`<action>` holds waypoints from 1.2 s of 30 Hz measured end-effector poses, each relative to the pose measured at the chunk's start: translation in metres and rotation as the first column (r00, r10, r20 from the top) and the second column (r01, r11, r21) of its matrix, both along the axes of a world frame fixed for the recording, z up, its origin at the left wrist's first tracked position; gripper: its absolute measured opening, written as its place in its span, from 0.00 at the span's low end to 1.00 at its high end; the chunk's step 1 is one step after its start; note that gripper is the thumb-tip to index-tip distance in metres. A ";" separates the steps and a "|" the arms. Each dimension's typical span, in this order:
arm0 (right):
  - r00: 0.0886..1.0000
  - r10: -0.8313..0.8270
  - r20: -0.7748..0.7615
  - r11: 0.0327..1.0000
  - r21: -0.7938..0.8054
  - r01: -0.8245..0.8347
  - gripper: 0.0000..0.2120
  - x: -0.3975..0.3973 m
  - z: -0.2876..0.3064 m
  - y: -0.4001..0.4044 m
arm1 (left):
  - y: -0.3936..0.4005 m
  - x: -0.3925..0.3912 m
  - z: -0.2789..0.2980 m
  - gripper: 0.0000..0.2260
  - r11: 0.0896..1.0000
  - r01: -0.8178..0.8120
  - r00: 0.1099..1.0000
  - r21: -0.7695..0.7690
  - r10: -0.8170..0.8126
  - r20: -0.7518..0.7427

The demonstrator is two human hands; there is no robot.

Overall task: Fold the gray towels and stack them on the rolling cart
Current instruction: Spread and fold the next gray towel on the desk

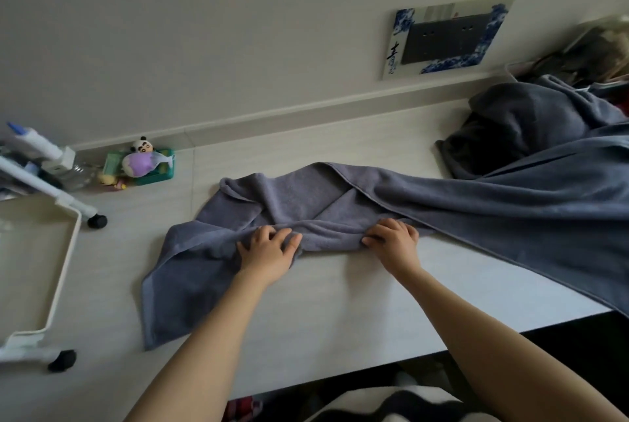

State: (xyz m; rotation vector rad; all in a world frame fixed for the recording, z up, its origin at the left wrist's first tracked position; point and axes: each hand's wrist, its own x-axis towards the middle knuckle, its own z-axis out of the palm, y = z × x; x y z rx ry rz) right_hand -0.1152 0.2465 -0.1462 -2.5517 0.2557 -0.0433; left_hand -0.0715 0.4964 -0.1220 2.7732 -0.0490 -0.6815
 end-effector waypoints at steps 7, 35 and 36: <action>0.980 0.195 -0.044 0.976 0.106 -0.189 0.07 0.007 0.001 0.065 | 0.058 -0.013 0.006 0.24 0.978 -0.202 0.979 0.062 0.202 -0.007; 0.972 -0.210 -0.101 0.973 0.080 0.218 0.07 -0.060 0.034 -0.092 | -0.132 0.009 -0.008 0.23 0.867 0.112 0.989 -0.485 -0.048 0.143; 0.975 -0.185 -0.123 0.973 0.113 0.199 0.07 -0.058 0.043 -0.100 | -0.132 0.011 -0.003 0.21 0.859 0.126 0.985 -0.496 -0.048 0.166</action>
